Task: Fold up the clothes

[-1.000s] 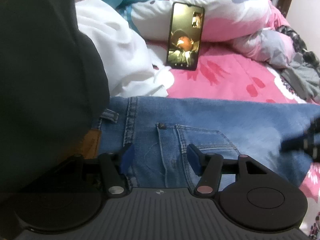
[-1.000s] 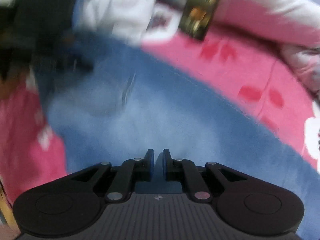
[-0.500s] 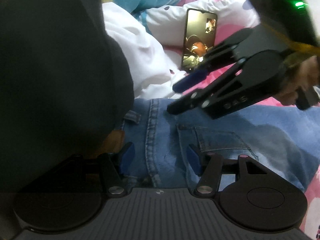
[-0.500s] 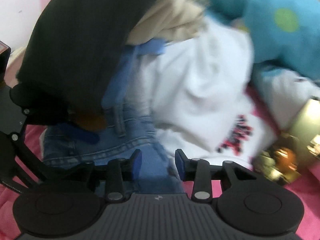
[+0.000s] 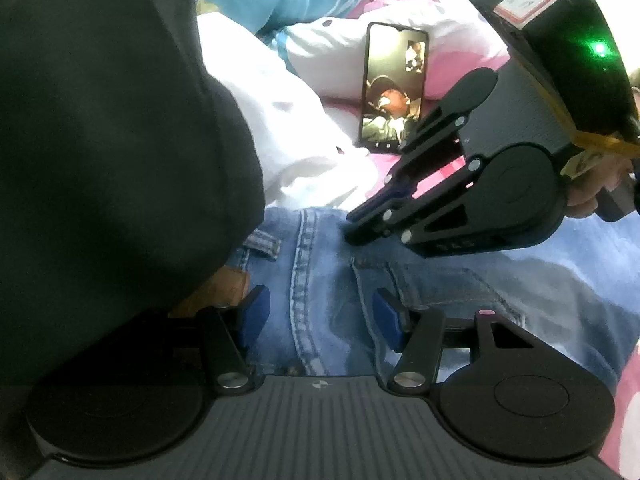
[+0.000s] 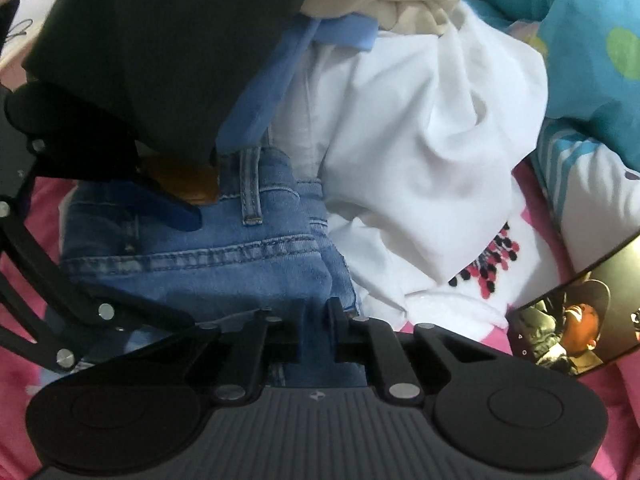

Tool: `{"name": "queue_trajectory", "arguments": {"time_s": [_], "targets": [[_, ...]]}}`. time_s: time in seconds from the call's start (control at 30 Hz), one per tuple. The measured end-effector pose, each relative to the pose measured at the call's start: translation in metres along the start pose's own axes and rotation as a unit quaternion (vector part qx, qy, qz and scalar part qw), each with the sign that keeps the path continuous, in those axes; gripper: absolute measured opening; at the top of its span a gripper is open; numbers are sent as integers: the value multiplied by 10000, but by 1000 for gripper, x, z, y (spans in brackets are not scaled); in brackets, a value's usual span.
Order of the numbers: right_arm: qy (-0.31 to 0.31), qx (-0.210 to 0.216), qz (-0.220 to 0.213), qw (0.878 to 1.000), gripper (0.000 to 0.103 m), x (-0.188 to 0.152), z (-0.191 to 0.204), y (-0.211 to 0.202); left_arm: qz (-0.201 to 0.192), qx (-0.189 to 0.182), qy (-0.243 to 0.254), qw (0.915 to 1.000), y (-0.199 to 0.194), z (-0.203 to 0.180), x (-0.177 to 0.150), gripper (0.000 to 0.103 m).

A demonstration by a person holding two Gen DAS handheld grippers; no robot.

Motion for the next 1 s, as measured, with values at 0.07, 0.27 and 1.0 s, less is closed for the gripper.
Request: {"name": "queue_trajectory", "arguments": {"time_s": [0.07,0.27,1.0], "targets": [[-30,2,-21,10000,1,2,-1,-5,-52,-32,-1,10000,1,-1,3,57],[-86,-123,-148,9998,0,-1,-3,-26,-225,-87,113,9996,5,-8,12,57],[2565,-980,-169,9614,7,-97,-24,-104,-316,72,300,9990,7,-14,21,58]]}}
Point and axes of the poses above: each gripper's, at about its wrist camera, not at the fingertips, and y roughly the way its jaws point, z to its left, x to its top, the point moved 1 cm from there along y, roughly the way its jaws point, and after that the axes turned 8 degrees about y, right-handed, at the moved point
